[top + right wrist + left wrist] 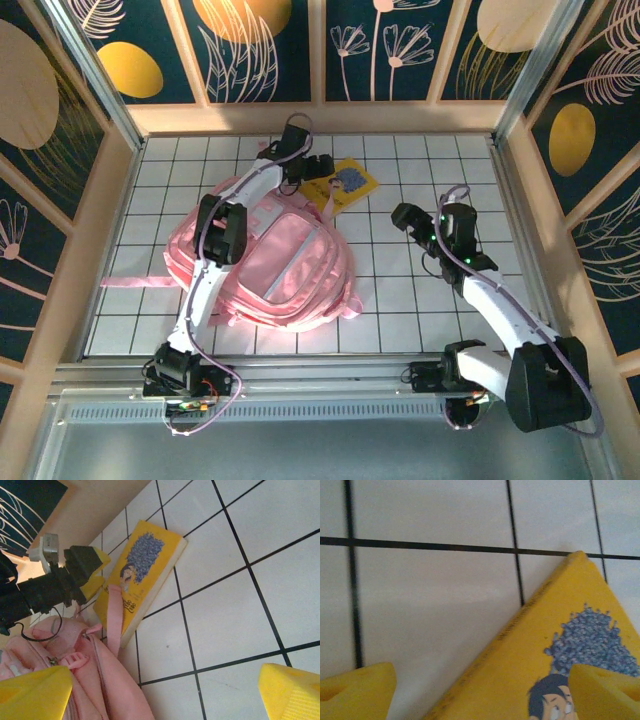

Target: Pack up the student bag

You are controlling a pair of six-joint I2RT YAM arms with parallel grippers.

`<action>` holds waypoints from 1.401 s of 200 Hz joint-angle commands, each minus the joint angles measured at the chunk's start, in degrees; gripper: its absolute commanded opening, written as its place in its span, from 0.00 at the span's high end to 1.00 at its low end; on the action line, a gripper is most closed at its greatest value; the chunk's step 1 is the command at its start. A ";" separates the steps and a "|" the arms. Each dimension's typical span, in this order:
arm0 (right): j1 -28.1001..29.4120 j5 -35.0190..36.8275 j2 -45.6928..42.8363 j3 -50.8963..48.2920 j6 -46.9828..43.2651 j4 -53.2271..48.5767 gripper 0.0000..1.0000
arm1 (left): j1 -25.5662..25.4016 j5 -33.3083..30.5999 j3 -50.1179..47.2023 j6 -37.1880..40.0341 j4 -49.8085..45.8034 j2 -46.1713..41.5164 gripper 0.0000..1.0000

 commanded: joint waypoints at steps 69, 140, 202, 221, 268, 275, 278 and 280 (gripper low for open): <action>-1.82 -1.30 5.46 0.42 2.16 4.24 0.05 | -6.73 10.66 3.75 -1.98 0.49 7.43 0.06; -3.33 -3.46 16.04 2.05 7.71 6.23 0.06 | -15.23 22.85 -1.99 -13.44 11.27 6.23 0.05; -6.96 2.55 19.34 2.74 9.13 0.55 0.07 | -18.32 23.76 -13.26 -16.38 16.99 -3.14 0.03; -8.29 5.19 18.25 1.71 9.09 -1.23 0.08 | -18.23 19.54 -14.93 -12.51 13.75 -5.18 0.02; -9.01 10.75 16.12 -0.08 8.82 -1.20 0.08 | -18.36 16.11 -17.29 -11.72 13.47 -6.10 0.01; -9.47 9.74 16.96 0.24 8.55 -0.69 0.08 | -18.58 16.35 -17.60 -11.72 13.72 -6.09 0.01; -9.57 9.26 17.49 0.46 8.46 -0.63 0.08 | -18.67 16.36 -17.62 -11.63 13.80 -6.07 0.01; -9.69 8.96 17.83 0.58 8.45 -0.58 0.08 | -18.72 16.43 -17.71 -11.67 13.79 -6.06 0.01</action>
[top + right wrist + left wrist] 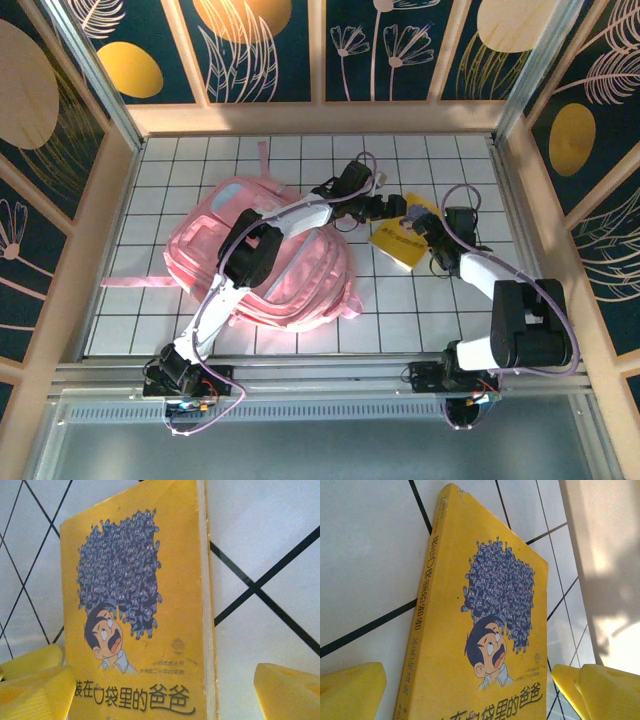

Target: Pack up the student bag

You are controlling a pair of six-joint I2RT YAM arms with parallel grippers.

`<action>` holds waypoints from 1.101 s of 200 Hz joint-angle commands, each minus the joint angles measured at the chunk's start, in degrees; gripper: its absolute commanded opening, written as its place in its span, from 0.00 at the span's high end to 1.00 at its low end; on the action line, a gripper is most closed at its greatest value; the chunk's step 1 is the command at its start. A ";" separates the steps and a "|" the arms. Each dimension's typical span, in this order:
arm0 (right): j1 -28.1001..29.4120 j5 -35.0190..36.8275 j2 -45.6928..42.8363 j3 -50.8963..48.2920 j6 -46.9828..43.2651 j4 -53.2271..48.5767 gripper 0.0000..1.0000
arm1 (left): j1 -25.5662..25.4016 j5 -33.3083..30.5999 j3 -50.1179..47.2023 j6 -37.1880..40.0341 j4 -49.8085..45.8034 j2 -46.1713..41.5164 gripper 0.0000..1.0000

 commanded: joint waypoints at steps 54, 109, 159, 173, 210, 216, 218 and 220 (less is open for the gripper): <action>-3.42 -15.37 11.15 3.55 1.71 7.70 0.16 | -2.36 3.03 -5.74 0.19 -1.88 -2.27 0.01; -2.94 -21.97 10.54 3.28 1.80 12.93 0.36 | -2.54 4.37 -14.19 -1.21 4.20 -6.14 0.01; -0.14 -18.87 8.18 8.36 -0.57 5.26 0.52 | -2.49 2.98 -13.76 0.72 2.63 -5.96 0.01; 0.74 -17.44 7.65 9.80 -1.39 2.73 0.52 | -2.54 2.64 -13.79 1.10 2.40 -5.94 0.01; 1.54 -16.11 5.50 10.76 -2.31 -0.27 0.48 | -2.54 1.86 -13.97 1.85 1.78 -6.12 0.01; 1.57 -16.28 5.14 10.69 -2.32 -0.47 0.48 | -2.54 1.83 -14.03 1.85 1.78 -6.14 0.02; 1.58 -16.37 5.04 10.63 -2.38 -0.50 0.48 | -2.54 1.80 -14.07 1.87 1.78 -6.12 0.01; 1.58 -16.52 4.94 10.66 -2.33 -0.51 0.47 | -2.50 1.79 -14.10 1.87 1.78 -6.16 0.01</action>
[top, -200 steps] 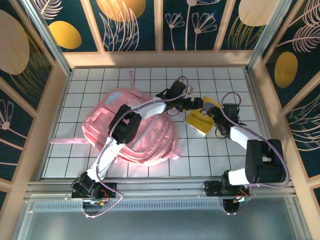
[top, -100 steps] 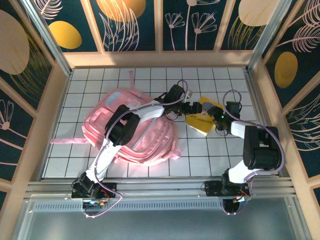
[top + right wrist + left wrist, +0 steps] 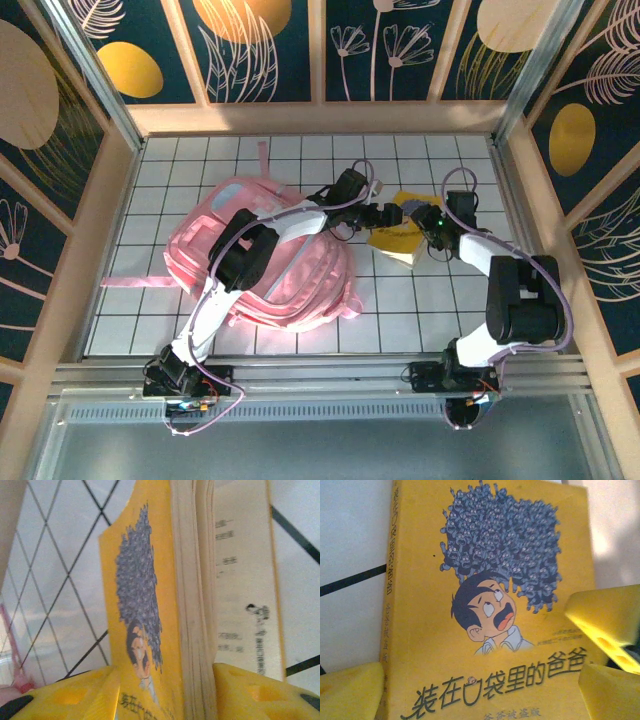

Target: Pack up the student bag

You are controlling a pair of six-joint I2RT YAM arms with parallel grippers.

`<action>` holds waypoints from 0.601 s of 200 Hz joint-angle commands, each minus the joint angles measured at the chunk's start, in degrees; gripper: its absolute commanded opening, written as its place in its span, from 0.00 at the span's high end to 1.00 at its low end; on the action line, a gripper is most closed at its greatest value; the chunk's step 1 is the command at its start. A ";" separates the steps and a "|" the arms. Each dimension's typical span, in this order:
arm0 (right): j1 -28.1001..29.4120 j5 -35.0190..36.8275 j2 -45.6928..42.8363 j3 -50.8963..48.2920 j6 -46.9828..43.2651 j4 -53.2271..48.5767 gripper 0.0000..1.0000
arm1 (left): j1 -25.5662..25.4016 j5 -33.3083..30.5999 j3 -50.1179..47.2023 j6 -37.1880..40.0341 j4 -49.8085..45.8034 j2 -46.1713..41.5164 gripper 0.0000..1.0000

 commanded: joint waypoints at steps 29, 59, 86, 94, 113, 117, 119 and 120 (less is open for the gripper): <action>2.21 -9.69 -3.75 0.54 0.58 1.56 0.44 | -1.60 1.38 -2.15 1.10 -3.91 0.42 0.01; 2.09 -15.50 -4.87 -1.82 3.90 6.16 0.41 | -1.58 1.34 -2.62 1.11 -3.88 0.15 0.01; 2.09 -19.12 -5.49 -4.50 7.41 11.85 0.39 | -1.60 1.20 -2.59 1.02 -3.84 0.15 0.01; 2.09 -19.73 -4.88 -4.67 7.65 12.39 0.38 | -1.60 1.23 -2.54 1.00 -3.80 0.15 0.01; 2.08 -20.63 -2.42 -4.77 7.70 13.17 0.36 | -1.60 1.24 -2.59 0.88 -3.79 0.01 0.01; 2.07 -20.71 -1.85 -4.71 7.61 13.17 0.36 | -1.59 1.22 -2.66 0.85 -3.80 -0.04 0.01; 2.08 -20.80 -1.54 -4.69 7.58 13.17 0.36 | -1.60 1.25 -2.71 0.88 -3.80 -0.03 0.01; 2.08 -20.82 -1.41 -4.69 7.57 13.17 0.36 | -1.60 1.23 -2.73 0.88 -3.79 -0.07 0.01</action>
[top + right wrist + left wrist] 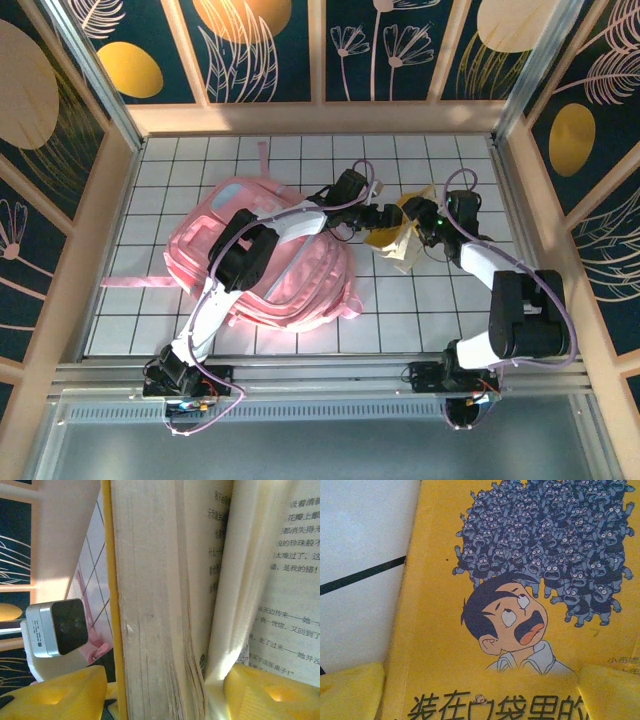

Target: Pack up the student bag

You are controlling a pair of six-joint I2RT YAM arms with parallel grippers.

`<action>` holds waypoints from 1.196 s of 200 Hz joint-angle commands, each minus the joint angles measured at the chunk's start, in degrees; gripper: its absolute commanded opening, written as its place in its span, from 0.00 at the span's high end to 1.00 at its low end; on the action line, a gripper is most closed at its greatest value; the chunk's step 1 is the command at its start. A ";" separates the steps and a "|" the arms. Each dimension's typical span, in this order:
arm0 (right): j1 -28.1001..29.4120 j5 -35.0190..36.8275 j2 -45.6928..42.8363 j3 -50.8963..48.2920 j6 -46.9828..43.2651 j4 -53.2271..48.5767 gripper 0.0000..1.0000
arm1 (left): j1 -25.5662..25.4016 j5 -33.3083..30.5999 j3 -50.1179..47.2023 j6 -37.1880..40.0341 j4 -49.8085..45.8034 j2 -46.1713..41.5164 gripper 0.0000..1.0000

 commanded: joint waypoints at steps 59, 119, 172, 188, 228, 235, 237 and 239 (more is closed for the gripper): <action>0.97 -4.83 4.68 0.08 -1.95 -2.02 0.34 | -1.54 1.12 -3.47 0.16 -4.19 -0.36 0.01; -0.24 -3.16 -0.72 -0.68 -4.09 -5.83 0.34 | -1.45 0.79 -3.95 0.25 -4.18 -0.53 0.01; -0.26 -4.32 -4.15 -0.69 -3.87 -7.52 0.34 | -1.45 0.46 -3.92 0.49 -4.71 -0.71 0.01; -0.27 -4.61 -4.81 -0.98 -3.86 -7.66 0.34 | -1.45 0.34 -4.15 0.52 -4.73 -0.71 0.01; -0.27 -4.93 -5.22 -2.15 -3.78 -7.63 0.34 | -1.45 0.25 -4.62 0.38 -4.54 -0.97 0.01; -0.24 -4.80 -5.31 -2.46 -3.68 -7.42 0.34 | -1.45 0.28 -4.72 0.38 -4.46 -0.97 0.01; -0.29 -4.75 -5.31 -2.55 -3.69 -7.35 0.34 | -1.40 0.28 -4.72 0.31 -4.45 -0.97 0.01; -0.24 -4.72 -5.31 -2.63 -3.59 -7.40 0.34 | -1.44 0.28 -4.80 0.29 -4.38 -0.97 0.01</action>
